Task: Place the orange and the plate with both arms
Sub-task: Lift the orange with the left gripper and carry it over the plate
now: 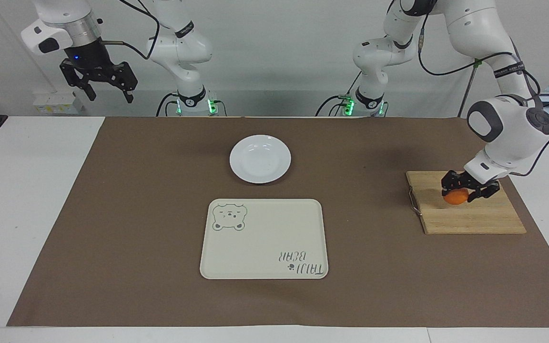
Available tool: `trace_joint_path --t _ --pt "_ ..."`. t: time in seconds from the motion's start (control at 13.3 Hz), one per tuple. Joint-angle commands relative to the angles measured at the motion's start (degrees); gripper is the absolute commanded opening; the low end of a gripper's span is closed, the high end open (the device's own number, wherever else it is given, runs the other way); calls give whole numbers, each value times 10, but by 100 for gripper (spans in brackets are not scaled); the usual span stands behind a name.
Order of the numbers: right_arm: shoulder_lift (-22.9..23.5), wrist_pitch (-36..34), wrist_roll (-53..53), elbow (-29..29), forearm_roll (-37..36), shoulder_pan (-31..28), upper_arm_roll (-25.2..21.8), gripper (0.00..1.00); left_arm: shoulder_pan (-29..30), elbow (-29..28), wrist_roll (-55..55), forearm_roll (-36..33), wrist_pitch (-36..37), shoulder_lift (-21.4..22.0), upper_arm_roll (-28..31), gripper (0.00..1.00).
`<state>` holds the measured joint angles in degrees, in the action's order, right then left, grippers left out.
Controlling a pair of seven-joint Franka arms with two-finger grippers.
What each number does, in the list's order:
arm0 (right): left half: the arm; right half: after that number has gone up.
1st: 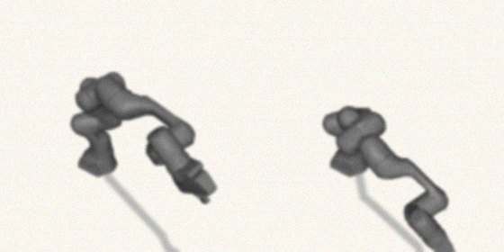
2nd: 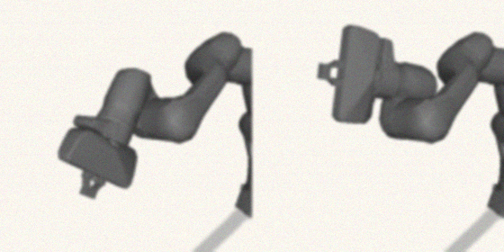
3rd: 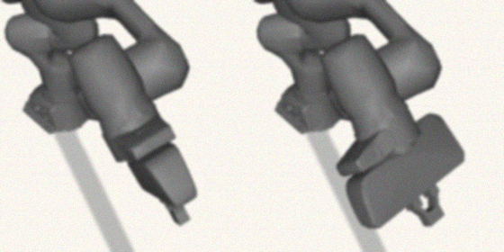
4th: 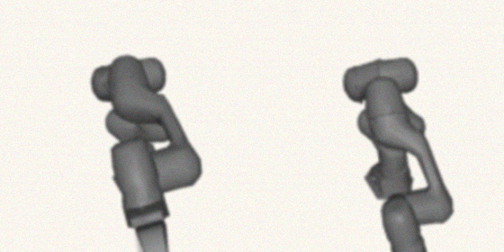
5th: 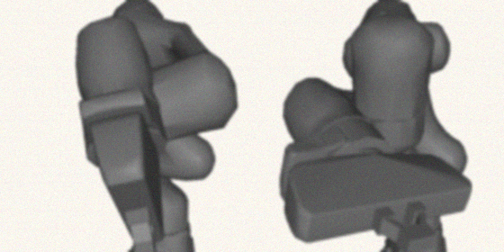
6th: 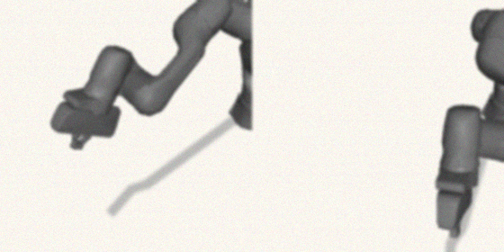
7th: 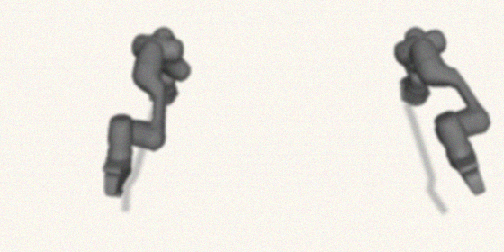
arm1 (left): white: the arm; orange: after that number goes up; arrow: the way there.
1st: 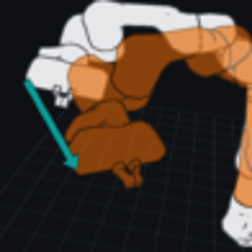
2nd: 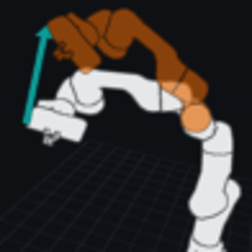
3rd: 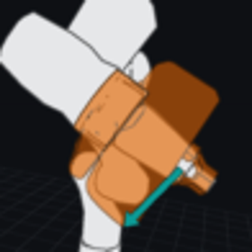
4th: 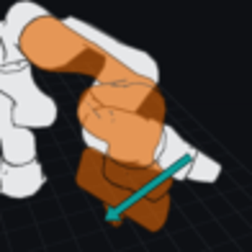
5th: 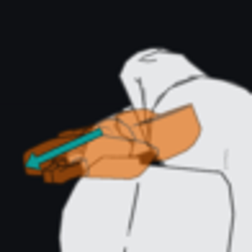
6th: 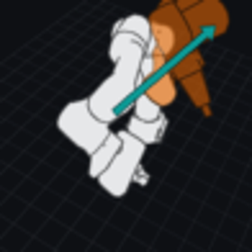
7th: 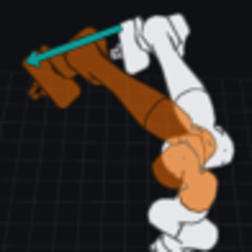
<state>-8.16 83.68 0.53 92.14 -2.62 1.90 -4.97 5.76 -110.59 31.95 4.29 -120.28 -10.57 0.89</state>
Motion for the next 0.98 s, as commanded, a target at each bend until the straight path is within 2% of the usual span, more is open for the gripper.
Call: trace_joint_path --t 0.0,0.15,0.38,0.68,0.9 --pt "-4 -10 -11 -3 -5 -5 3 100 -88 -16 -49 6 42 43 9 0" --pt "-4 -10 -11 -3 -5 -4 3 100 -158 -16 -190 6 51 44 9 0" --pt "-3 -10 -11 -3 -5 -5 3 100 -259 -13 -282 11 36 44 5 0" --pt "-3 -10 -11 -3 -5 -5 3 100 -347 -8 -411 50 26 47 1 0" --pt "-3 -10 -11 -3 -5 -4 3 100 -430 -9 -494 72 -25 47 1 0"
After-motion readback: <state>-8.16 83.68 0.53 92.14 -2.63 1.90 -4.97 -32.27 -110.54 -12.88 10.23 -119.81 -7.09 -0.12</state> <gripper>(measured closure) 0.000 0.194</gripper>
